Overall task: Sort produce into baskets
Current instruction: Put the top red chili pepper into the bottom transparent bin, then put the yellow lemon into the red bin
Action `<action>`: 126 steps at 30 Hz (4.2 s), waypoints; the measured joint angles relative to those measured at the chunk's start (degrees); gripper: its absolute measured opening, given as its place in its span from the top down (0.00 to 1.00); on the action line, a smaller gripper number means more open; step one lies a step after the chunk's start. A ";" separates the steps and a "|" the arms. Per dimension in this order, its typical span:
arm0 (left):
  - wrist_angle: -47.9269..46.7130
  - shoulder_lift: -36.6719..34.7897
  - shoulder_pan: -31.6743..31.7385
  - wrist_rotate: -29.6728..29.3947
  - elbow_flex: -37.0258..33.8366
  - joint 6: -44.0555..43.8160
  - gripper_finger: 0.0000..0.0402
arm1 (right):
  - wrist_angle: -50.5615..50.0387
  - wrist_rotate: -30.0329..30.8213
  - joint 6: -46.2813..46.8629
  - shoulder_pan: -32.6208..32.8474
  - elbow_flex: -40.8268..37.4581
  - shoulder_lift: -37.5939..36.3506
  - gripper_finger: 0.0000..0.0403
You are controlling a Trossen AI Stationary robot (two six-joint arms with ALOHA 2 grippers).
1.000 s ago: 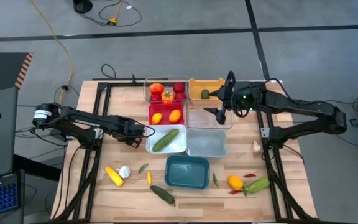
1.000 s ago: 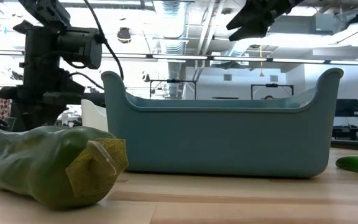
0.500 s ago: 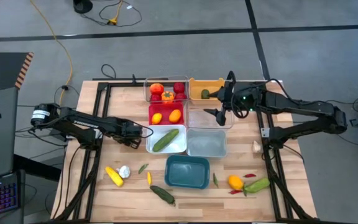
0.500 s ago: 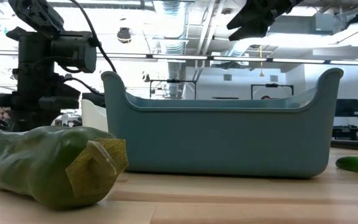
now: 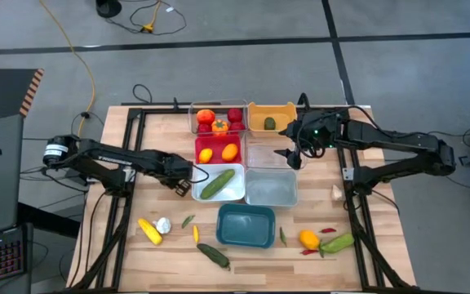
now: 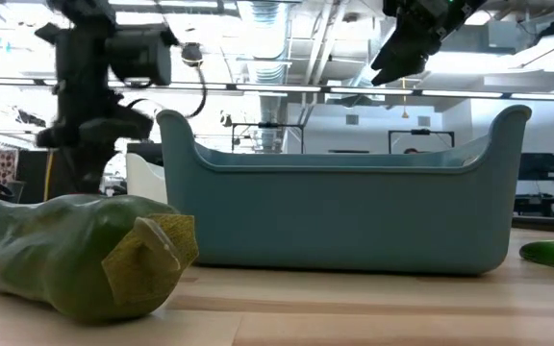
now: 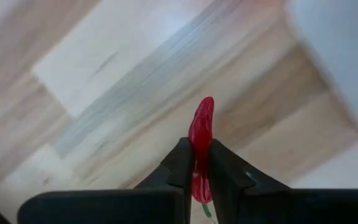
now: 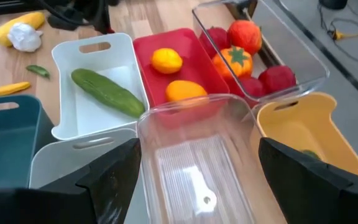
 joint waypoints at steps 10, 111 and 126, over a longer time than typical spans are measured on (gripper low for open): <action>-10.44 -0.09 0.00 -0.18 17.66 13.39 0.93 | -0.49 -0.02 0.22 0.00 0.00 0.00 0.13; 45.35 37.13 8.85 1.09 46.04 50.70 0.78 | -19.04 -10.99 66.68 47.75 -4.61 7.15 0.06; 43.61 37.13 8.85 0.93 46.00 50.90 0.78 | -15.75 -10.29 67.56 51.04 -4.59 20.48 0.04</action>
